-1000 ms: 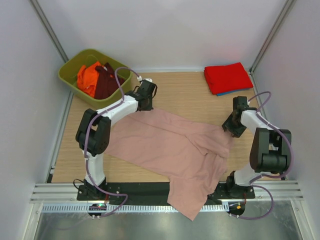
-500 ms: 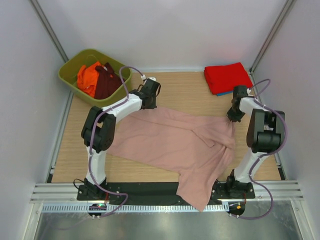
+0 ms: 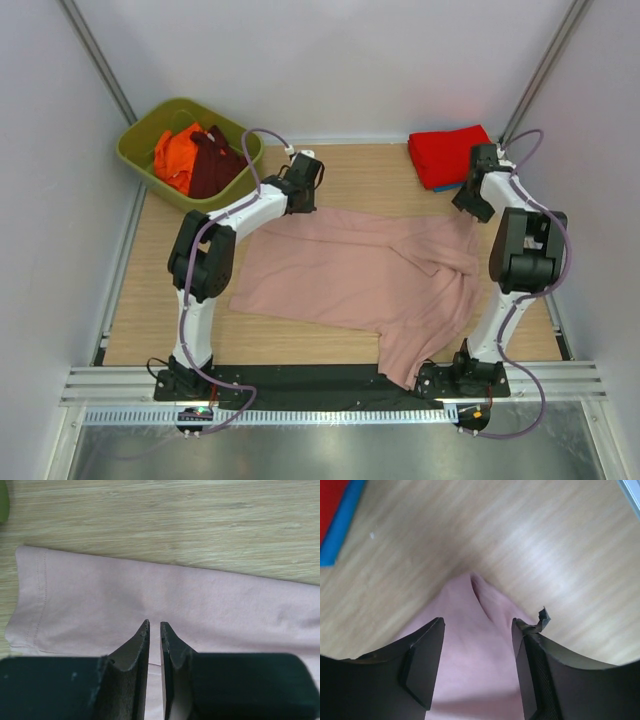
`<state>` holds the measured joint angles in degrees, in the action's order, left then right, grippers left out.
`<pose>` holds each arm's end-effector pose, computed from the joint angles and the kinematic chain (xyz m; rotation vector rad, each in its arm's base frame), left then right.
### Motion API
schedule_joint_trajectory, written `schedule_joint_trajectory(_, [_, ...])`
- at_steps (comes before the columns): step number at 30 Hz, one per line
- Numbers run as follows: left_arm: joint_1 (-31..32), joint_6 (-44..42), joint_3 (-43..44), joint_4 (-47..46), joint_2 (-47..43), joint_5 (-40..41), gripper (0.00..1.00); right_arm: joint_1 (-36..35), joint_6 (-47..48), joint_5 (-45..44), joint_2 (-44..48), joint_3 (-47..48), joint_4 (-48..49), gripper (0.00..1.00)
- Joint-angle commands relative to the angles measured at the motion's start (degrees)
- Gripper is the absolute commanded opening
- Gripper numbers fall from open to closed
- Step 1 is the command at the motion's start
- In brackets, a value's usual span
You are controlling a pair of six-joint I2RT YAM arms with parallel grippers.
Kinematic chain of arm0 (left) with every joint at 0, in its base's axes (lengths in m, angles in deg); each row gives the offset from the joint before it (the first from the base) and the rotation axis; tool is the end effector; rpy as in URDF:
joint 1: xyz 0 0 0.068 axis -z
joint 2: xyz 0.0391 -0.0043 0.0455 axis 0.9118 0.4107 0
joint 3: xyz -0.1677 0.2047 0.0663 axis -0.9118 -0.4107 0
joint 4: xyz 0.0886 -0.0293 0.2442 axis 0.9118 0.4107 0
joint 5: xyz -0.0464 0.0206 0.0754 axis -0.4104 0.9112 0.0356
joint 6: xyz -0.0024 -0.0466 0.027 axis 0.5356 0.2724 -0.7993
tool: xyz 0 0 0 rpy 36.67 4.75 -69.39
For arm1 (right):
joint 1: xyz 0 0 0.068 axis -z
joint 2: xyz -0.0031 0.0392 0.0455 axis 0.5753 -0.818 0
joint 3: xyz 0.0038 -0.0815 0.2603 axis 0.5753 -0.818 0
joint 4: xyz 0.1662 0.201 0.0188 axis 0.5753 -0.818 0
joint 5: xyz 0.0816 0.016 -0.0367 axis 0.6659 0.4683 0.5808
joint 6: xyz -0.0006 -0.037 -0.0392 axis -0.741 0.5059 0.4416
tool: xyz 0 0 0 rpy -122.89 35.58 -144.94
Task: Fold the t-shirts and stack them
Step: Fold the tshirt
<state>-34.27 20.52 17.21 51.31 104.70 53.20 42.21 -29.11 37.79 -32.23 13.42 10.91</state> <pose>0.4009 -0.2338 0.2076 0.0125 2.4125 -0.1017 0.4112 -0.0631 0.1984 0.9098 2.4276 -0.3115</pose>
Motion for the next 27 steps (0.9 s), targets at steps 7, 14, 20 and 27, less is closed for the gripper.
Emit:
schedule_joint_trajectory(7, [0.9, 1.0, -2.8, -1.1, -5.1, -2.2, 0.14, -7.1, 1.9, 2.8, 25.6, -14.5, -9.3, 0.56])
schedule_joint_trajectory(14, [1.9, 4.6, -6.5, -1.7, -9.3, -6.9, 0.12, -17.3, -1.0, 7.1, 28.6, -26.2, -5.7, 0.22])
schedule_joint_trajectory(20, [2.8, 4.8, -9.0, -1.8, -12.4, -7.9, 0.12, -18.4, -0.1, 7.5, 24.7, -28.7, -4.3, 0.37])
schedule_joint_trajectory(27, [2.9, 4.6, -8.5, -1.8, -12.0, -7.7, 0.12, -19.0, 0.4, 7.8, 20.8, -28.9, -2.8, 0.41])
